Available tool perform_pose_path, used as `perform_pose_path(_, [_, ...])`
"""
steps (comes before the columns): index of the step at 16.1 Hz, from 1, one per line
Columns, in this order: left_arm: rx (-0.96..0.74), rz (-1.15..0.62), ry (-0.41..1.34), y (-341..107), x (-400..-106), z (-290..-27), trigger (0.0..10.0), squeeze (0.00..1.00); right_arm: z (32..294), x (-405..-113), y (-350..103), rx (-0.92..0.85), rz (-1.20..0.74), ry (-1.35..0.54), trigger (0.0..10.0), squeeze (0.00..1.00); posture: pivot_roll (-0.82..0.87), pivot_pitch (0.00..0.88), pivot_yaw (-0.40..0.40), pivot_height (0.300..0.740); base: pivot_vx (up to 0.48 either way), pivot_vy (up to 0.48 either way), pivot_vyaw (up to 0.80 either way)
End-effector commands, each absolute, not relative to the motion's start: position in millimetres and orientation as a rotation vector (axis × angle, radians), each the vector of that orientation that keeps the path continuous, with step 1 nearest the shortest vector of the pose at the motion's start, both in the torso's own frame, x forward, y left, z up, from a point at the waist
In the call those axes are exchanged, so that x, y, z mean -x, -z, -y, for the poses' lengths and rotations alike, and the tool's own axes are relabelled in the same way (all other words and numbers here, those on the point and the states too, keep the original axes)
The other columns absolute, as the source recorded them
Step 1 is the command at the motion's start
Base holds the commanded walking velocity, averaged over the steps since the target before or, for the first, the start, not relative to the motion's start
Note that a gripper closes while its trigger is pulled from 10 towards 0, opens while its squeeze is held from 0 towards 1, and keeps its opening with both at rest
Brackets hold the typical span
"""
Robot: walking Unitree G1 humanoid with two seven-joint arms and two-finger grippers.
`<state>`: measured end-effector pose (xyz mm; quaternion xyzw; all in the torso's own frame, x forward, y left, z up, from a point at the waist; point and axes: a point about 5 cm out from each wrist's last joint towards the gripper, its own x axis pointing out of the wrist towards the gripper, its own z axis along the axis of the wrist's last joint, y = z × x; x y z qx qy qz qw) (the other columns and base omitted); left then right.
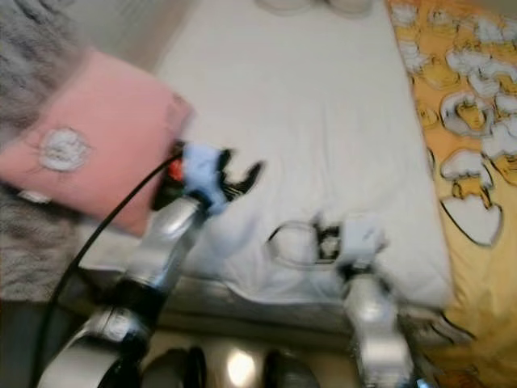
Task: Clean up the room
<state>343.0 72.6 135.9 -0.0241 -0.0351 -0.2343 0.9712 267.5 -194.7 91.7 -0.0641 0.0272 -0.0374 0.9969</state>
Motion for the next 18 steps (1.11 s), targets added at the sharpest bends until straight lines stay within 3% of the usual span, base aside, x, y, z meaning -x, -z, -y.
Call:
perform_pose_path(1, [-0.011, 0.095, 0.347, -139, -346, -105, 10.0, 0.00, 200, -263, -89, 0.100, -0.044, 0.111, 10.0, 0.00, 0.06, 0.000, -0.017, 0.740, 0.000, 0.000, 0.00])
perform_pose_path(2, [-0.031, 0.097, 0.320, -138, -345, -113, 10.0, 0.00, 201, -262, -89, 0.089, -0.041, 0.117, 10.0, 0.00, 0.06, 0.000, -0.017, 0.740, 0.000, 0.000, 0.00])
perform_pose_path(3, [-0.101, 0.097, 0.272, -135, -340, -134, 10.0, 1.00, 204, -261, -86, 0.064, -0.032, 0.127, 10.0, 1.00, 0.06, 0.000, -0.006, 0.740, 0.000, 0.000, 0.00])
perform_pose_path(7, [-0.100, 0.061, 0.257, -118, -312, -153, 10.0, 1.00, 202, -267, -81, 0.058, -0.022, 0.142, 10.0, 1.00, 0.05, 0.000, 0.001, 0.740, 0.000, 0.000, 0.00])
perform_pose_path(10, [-0.117, 0.065, 0.262, -113, -316, -143, 10.0, 1.00, 197, -270, -79, 0.067, -0.003, 0.118, 10.0, 1.00, 0.05, 0.000, -0.007, 0.740, 0.000, 0.000, 0.00])
perform_pose_path(13, [-0.075, 0.025, 0.238, -108, -319, -146, 10.0, 1.00, 197, -275, -78, 0.088, -0.006, 0.125, 10.0, 1.00, 0.03, 0.000, -0.002, 0.740, 0.000, -0.394, 0.00])
perform_pose_path(14, [-0.087, 0.024, 0.245, -106, -319, -146, 10.0, 1.00, 196, -276, -78, 0.092, -0.006, 0.122, 10.0, 0.43, 0.03, 0.000, -0.003, 0.740, 0.000, -0.281, 0.00])
perform_pose_path(15, [-0.060, 0.034, 0.227, -108, -321, -146, 10.0, 0.00, 192, -279, -79, 0.070, 0.000, 0.086, 10.0, 0.00, 0.04, 0.000, -0.004, 0.740, 0.000, 0.000, 0.00])
perform_pose_path(18, [-0.143, 0.054, 0.240, -112, -323, -141, 10.0, 0.00, 178, -282, -81, 0.049, 0.013, -0.028, 10.0, 0.00, 0.04, 0.000, -0.004, 0.740, 0.000, 0.000, 0.35])
